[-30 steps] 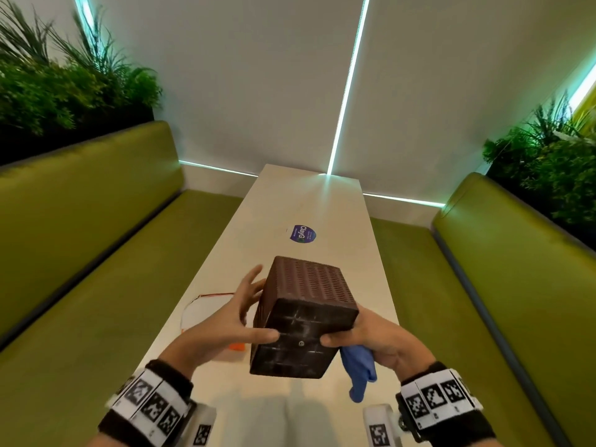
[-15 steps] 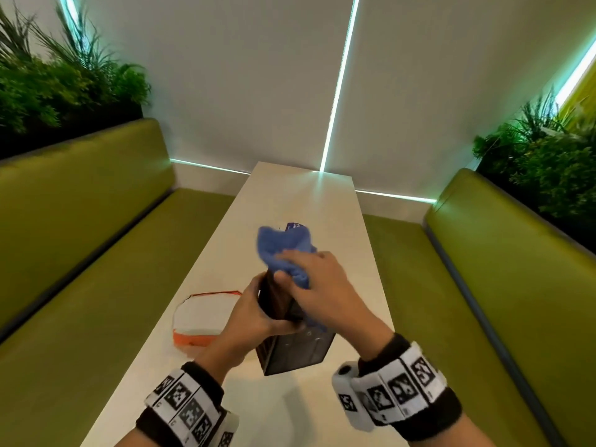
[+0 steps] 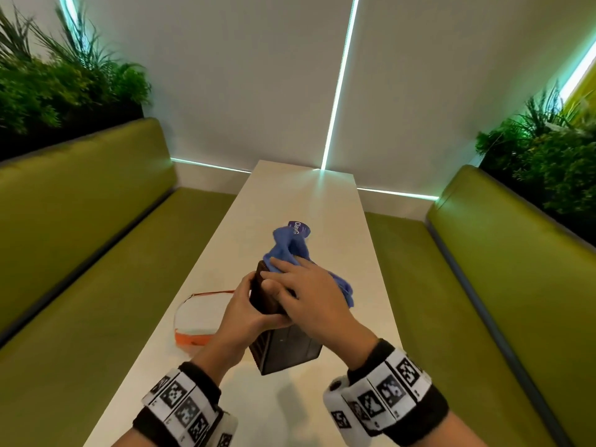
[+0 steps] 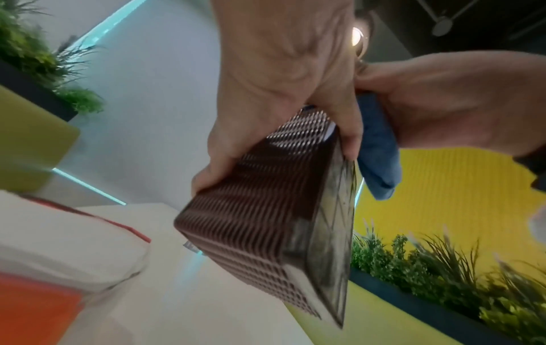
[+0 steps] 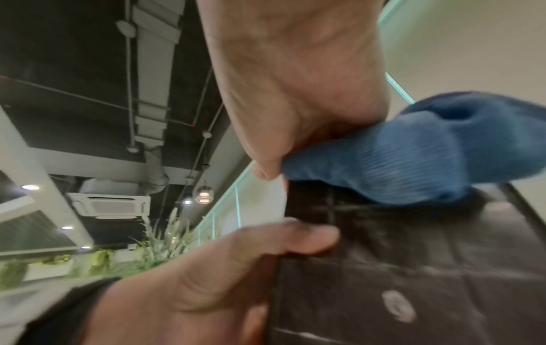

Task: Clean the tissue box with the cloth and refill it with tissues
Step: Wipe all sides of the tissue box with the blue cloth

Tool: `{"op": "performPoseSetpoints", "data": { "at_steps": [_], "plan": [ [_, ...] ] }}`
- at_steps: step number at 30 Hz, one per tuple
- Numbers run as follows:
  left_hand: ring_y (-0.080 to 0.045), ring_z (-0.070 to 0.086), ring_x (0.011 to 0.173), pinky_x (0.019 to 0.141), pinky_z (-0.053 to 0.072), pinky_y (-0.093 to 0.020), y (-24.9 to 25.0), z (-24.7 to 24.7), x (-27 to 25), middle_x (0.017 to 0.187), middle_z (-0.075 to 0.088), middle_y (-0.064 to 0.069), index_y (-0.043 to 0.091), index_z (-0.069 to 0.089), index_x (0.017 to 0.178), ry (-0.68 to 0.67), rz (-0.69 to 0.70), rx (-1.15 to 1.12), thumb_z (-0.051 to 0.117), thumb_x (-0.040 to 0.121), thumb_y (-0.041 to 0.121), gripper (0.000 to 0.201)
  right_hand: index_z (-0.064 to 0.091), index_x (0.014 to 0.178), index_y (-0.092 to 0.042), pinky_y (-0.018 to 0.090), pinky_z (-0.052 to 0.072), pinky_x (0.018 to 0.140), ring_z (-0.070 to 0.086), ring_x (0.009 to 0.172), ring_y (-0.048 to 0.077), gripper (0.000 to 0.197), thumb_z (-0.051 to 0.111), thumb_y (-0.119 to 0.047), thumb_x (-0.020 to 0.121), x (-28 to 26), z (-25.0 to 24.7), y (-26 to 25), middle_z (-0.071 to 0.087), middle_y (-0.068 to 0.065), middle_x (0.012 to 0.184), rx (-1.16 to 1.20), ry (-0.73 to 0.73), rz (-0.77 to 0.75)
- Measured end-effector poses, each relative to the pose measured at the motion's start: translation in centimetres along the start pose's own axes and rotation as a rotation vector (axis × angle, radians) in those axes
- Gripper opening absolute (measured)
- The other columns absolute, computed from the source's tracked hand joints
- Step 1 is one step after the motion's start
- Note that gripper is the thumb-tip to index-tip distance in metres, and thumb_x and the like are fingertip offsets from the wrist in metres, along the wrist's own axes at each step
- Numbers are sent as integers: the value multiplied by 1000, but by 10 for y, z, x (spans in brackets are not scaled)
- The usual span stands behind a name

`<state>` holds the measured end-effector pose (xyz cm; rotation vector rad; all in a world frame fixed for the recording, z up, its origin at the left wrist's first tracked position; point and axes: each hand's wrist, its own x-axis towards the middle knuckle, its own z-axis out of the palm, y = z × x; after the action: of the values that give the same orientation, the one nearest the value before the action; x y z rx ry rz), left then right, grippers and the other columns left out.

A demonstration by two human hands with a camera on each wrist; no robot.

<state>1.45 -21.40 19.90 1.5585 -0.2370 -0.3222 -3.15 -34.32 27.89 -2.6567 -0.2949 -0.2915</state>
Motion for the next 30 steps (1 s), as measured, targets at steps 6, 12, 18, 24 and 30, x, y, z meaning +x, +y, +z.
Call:
{"op": "performPoseSetpoints", "data": {
  "at_steps": [6, 12, 18, 24, 30],
  "plan": [
    [-14, 68, 100, 86, 58, -38, -6, -4, -5, 112, 68, 6, 36, 51, 120, 30, -12, 4, 95, 36, 24, 95, 34, 146, -32, 31, 40, 102, 50, 128, 21, 60, 42, -57, 93, 4, -11, 44, 47, -1, 146, 229, -115, 166],
    [6, 68, 85, 64, 56, -16, -3, -12, -11, 111, 67, 8, 29, 47, 129, -40, -11, 8, 92, 48, 10, 95, 21, 150, -34, 21, 38, 108, 43, 131, 6, 78, 68, -26, 89, 0, -41, 70, 38, -9, 149, 387, -587, -5],
    [1, 64, 96, 69, 54, -15, 3, -3, -13, 112, 62, 16, 40, 45, 121, -55, 46, 85, 93, 56, 9, 86, 61, 113, -18, 43, 50, 96, 63, 101, 18, 24, 56, -34, 96, 4, -37, 62, 68, 1, 106, 518, -127, 172],
    [-2, 64, 105, 78, 56, -22, -1, 7, -13, 115, 65, 15, 45, 49, 117, -1, 149, 69, 92, 51, 8, 87, 59, 125, -32, 20, 41, 93, 58, 113, 13, 38, 53, -50, 92, -4, 10, 13, 62, -6, 131, 224, 63, -14],
    [-5, 62, 103, 75, 54, -20, -3, 0, -19, 113, 61, 14, 50, 48, 107, 35, 131, 21, 92, 49, 14, 81, 64, 115, -29, 30, 49, 80, 64, 98, 20, 37, 47, -55, 94, -2, -1, 39, 69, 0, 106, 154, 101, 239]
  ]
}}
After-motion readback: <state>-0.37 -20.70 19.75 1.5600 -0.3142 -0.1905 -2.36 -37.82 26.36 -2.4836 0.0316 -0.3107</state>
